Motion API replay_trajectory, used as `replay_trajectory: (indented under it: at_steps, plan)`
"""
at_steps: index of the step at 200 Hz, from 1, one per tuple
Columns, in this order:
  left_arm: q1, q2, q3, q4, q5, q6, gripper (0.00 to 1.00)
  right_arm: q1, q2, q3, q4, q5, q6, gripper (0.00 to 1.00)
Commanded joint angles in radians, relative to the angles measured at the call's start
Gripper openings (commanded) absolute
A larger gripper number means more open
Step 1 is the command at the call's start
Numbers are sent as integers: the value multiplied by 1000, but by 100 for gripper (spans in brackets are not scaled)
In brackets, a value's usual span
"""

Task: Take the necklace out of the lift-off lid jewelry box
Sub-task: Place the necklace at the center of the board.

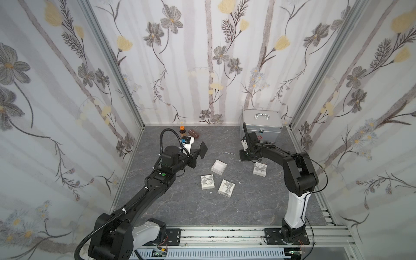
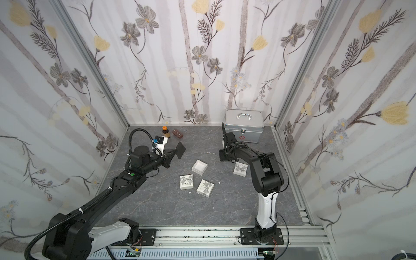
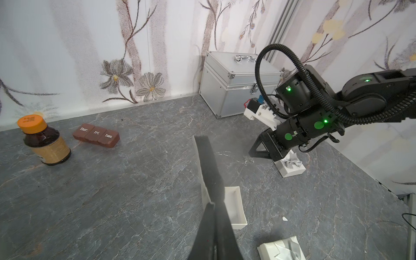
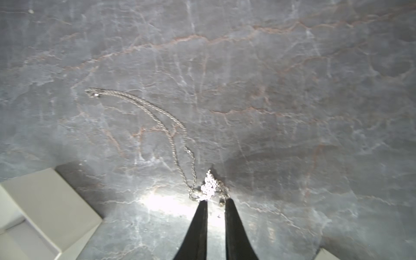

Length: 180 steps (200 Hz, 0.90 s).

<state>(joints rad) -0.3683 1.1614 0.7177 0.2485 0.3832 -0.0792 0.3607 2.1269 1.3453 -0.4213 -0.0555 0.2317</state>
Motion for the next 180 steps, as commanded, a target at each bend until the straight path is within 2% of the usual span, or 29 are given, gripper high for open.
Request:
replay_trajectory:
  at_steps: [1, 26, 39, 50, 69, 91, 107, 133, 180]
  plan:
    - [2, 11, 13, 37, 20, -17, 0, -2, -16, -15, -3, 64, 9, 23]
    - [2, 29, 23, 46, 42, -28, 0, -1, -48, -28, -22, 95, 2, 34]
    - [2, 46, 35, 43, 89, -33, 0, -2, -92, -48, 1, 58, -14, 38]
    - [2, 63, 48, 43, 155, -35, 0, -1, -145, -80, 51, -39, -51, 44]
    - [2, 84, 59, 70, 288, -48, 0, 0, -255, -152, 161, -274, -115, 55]
    - [2, 95, 81, 82, 427, -59, 0, 5, -391, -234, 279, -515, -163, 56]
    - [2, 120, 91, 94, 509, -62, 0, 17, -479, -279, 352, -638, -173, 59]
    - [1, 144, 107, 117, 619, -72, 0, 42, -577, -299, 403, -747, -178, 62]
    - [2, 180, 109, 254, 769, -159, 0, 102, -595, -285, 397, -893, -222, 62]
